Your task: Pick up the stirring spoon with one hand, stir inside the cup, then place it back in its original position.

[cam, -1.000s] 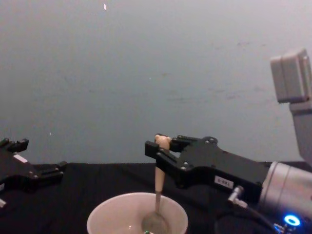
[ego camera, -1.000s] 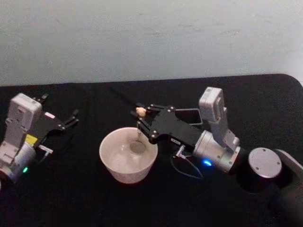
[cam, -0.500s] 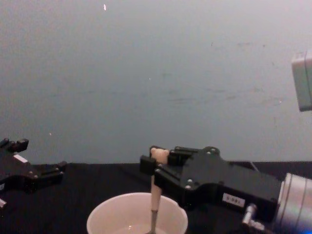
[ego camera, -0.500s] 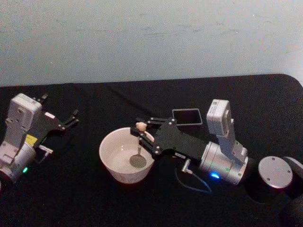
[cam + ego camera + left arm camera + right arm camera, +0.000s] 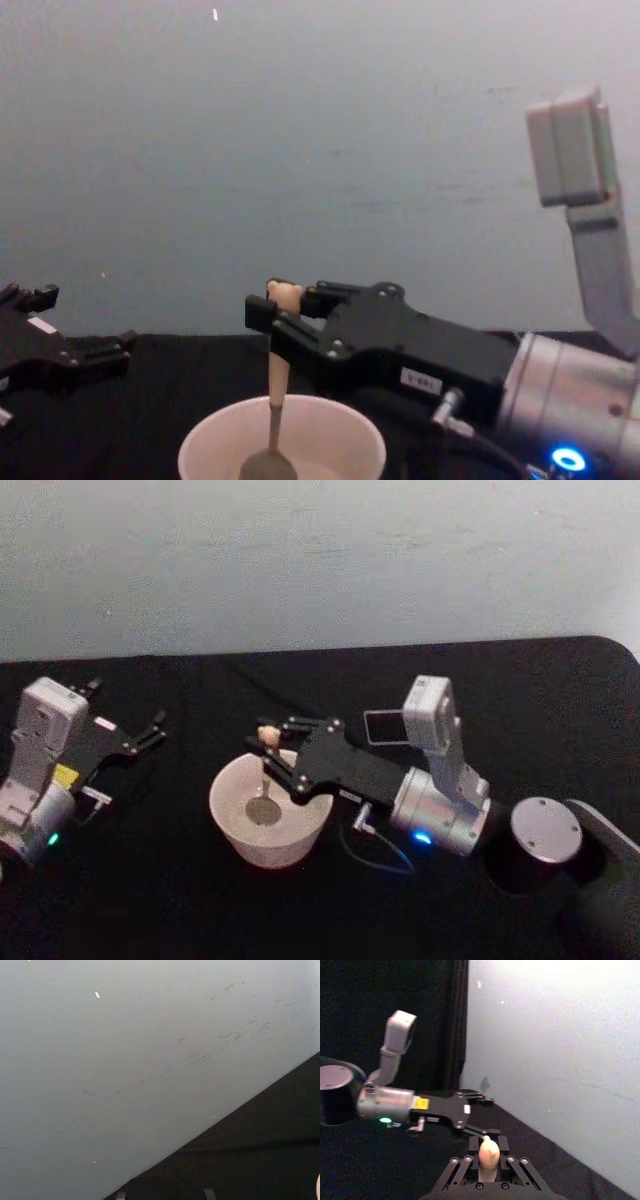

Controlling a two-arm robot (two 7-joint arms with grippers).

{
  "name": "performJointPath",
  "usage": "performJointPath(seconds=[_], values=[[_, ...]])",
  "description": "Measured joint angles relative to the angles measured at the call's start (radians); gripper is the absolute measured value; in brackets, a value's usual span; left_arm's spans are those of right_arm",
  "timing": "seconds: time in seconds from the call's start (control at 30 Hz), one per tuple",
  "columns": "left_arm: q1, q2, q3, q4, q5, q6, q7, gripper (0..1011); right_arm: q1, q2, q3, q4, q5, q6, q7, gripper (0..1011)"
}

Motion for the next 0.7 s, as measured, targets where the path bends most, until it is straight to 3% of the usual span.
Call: performJointPath(seconds=[0.33,0.7], values=[[0.0,0.0,0.0,0.0,0.0,0.0,0.0,1002,0.048,-0.028,0.019,0.083,-0.033,-0.011,-0.042,214],[0.0,0.0,0.0,0.0,0.0,0.0,0.0,1001,0.036,-0.01,0.042,0.062,-0.03,-0.01,-0.042,214]])
